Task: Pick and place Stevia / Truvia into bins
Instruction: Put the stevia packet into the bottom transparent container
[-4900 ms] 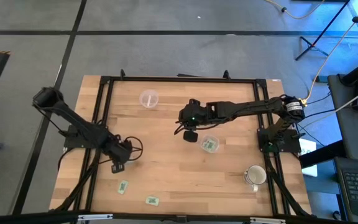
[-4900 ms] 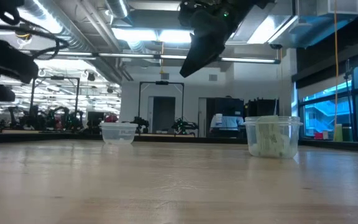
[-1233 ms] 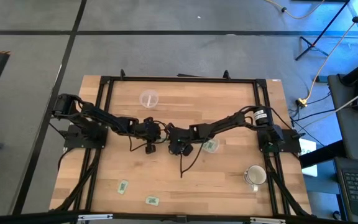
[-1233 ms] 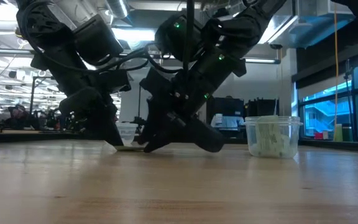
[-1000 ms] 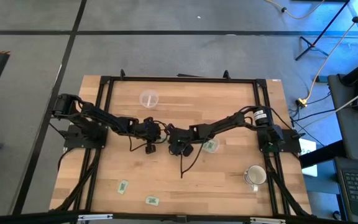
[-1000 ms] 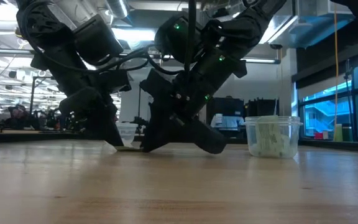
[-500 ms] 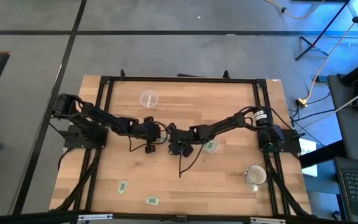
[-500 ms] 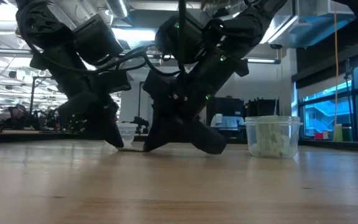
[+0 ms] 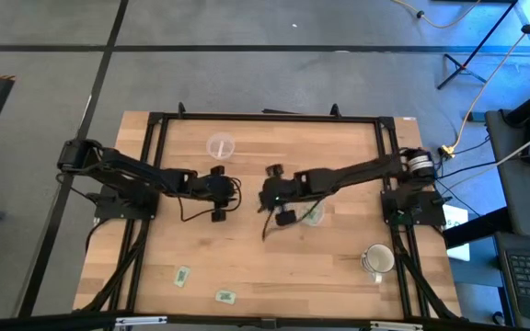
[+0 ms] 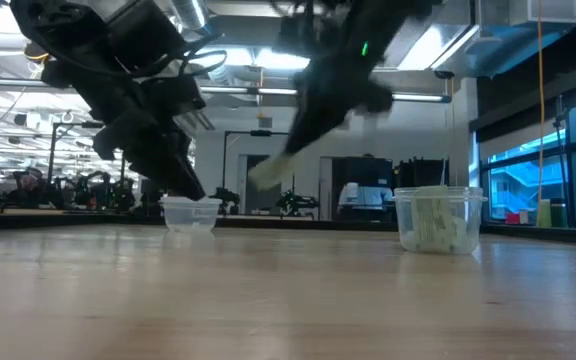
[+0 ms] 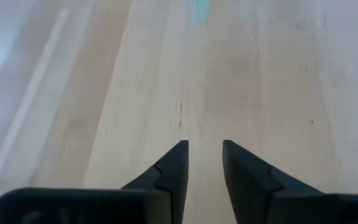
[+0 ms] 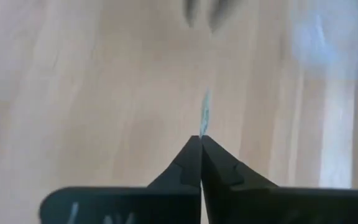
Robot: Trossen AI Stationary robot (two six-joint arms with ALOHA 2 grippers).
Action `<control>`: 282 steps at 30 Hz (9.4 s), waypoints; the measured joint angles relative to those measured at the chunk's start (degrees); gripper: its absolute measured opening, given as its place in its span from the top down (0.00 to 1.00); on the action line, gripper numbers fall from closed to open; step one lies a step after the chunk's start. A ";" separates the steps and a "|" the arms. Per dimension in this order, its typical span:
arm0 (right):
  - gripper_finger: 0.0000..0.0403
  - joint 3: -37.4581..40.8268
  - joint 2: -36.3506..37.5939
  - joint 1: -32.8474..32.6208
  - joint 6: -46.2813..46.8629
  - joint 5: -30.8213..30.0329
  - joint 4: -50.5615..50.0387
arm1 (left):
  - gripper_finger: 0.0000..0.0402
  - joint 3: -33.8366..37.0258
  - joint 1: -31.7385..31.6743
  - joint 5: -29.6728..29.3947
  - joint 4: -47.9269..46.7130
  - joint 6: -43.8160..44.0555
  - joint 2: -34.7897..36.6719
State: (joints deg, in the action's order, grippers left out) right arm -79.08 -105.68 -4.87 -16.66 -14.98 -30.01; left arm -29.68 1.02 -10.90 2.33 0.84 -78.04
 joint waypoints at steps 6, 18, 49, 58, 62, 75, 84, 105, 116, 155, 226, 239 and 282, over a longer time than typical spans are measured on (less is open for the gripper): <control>1.00 -10.61 5.69 0.14 27.97 7.45 -28.95 | 0.76 -0.03 0.00 -0.45 0.38 -2.56 0.23; 1.00 -8.54 6.20 0.84 44.88 23.01 -43.50 | 0.77 -0.03 0.00 -1.07 0.46 -2.66 0.20; 0.98 6.33 5.94 2.03 40.15 26.72 -26.31 | 0.79 -0.05 0.00 -1.05 0.46 -2.58 0.20; 0.91 6.33 5.94 2.03 37.31 26.59 -26.39 | 0.79 -0.05 0.00 -1.05 0.46 -2.57 0.20; 0.85 6.33 5.94 2.25 36.83 26.49 -26.39 | 0.79 -0.08 0.00 -1.05 0.46 -2.56 0.20; 0.72 1.41 6.03 7.12 17.53 17.85 -30.77 | 0.80 -0.68 0.61 -1.22 -5.64 -4.26 5.95; 0.72 1.37 6.03 10.40 2.76 21.89 -7.86 | 0.94 -7.08 10.45 4.86 -26.30 -4.19 14.79; 0.72 1.35 6.03 11.24 1.03 22.11 1.98 | 1.00 -9.08 32.72 5.11 -6.03 14.54 1.14; 0.72 1.35 6.03 11.24 1.11 22.05 1.36 | 1.00 -16.09 35.45 10.93 2.39 13.95 -12.05; 0.72 1.35 6.03 11.24 1.30 22.00 1.23 | 1.00 -25.55 36.61 20.06 -8.46 27.82 -28.73; 0.83 22.40 5.96 4.96 -23.53 19.10 28.65 | 1.00 -21.26 -8.72 27.95 -8.45 -25.67 -28.60; 0.83 20.84 5.96 4.99 -13.58 12.44 32.32 | 1.00 -11.38 -12.73 34.26 10.75 -16.90 -28.46; 0.65 18.07 5.81 22.49 34.75 31.64 23.06 | 1.00 -3.97 -11.95 9.84 31.59 4.57 -28.89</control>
State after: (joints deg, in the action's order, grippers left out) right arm -61.01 -99.88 17.63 18.10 16.66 -6.95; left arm -33.65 -10.93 -1.06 33.91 5.41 -106.94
